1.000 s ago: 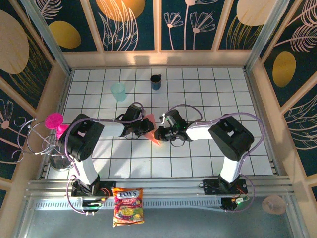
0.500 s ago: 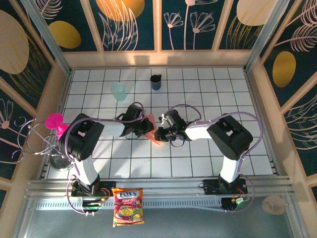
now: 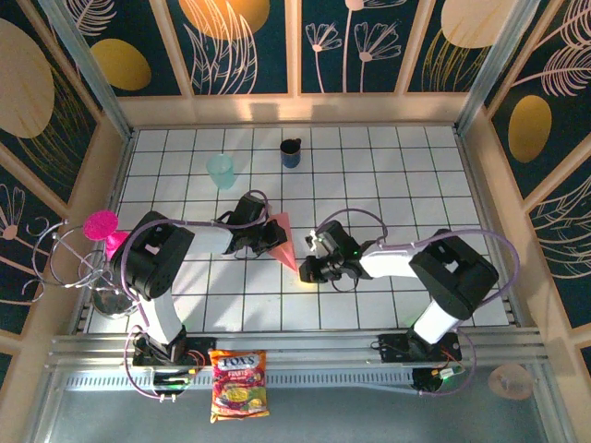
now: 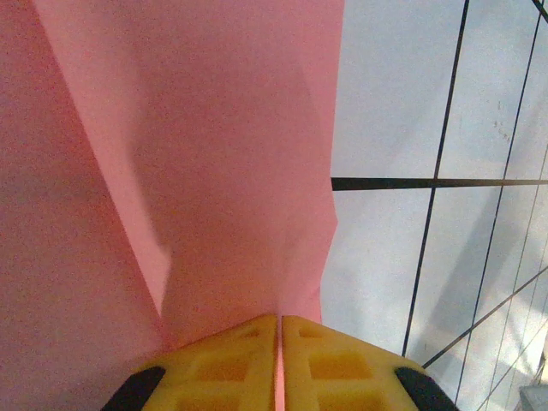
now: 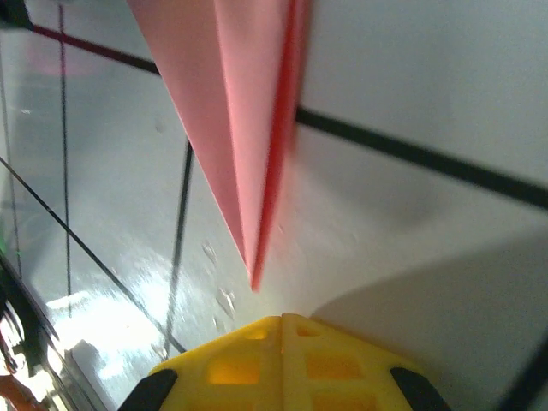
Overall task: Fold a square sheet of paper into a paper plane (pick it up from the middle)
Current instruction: Fourth fold the wing at the center of the table.
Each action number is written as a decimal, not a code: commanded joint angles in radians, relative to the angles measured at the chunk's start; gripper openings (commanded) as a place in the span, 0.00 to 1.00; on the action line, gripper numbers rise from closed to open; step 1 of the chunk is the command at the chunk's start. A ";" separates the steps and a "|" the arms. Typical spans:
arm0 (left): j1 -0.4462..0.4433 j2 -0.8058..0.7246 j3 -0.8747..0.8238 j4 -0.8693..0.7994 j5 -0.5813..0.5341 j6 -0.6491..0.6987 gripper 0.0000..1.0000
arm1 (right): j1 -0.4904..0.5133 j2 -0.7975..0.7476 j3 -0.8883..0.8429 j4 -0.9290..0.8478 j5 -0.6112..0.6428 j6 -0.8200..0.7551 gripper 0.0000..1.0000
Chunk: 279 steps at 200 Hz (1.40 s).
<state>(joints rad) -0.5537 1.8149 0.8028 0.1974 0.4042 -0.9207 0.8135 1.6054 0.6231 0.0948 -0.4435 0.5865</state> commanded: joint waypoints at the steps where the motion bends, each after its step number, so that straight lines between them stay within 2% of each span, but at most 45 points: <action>1: 0.007 0.030 -0.027 -0.095 -0.074 0.030 0.12 | 0.000 -0.081 -0.008 -0.065 0.043 0.007 0.08; 29: 0.006 0.021 -0.027 -0.077 -0.058 0.026 0.12 | -0.006 -0.097 0.041 0.023 0.071 0.012 0.10; 74: 0.006 0.017 -0.028 -0.060 -0.035 0.020 0.12 | -0.008 0.083 0.183 0.059 0.093 0.037 0.07; 113: 0.007 0.012 -0.026 -0.037 -0.010 0.011 0.12 | -0.014 0.166 0.239 0.040 0.106 0.026 0.04; 163: 0.006 -0.008 -0.009 -0.028 0.011 0.012 0.11 | -0.016 0.232 0.231 -0.020 0.130 0.019 0.02; 225: 0.000 -0.154 -0.072 0.033 0.018 -0.010 0.08 | -0.014 0.247 0.217 -0.084 0.147 0.013 0.00; 279: -0.019 -0.123 -0.115 0.098 0.077 -0.025 0.08 | -0.014 0.263 0.222 -0.082 0.125 0.018 0.00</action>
<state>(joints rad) -0.5579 1.6669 0.6888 0.2577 0.4412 -0.9386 0.8040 1.8099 0.8551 0.1196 -0.3473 0.6090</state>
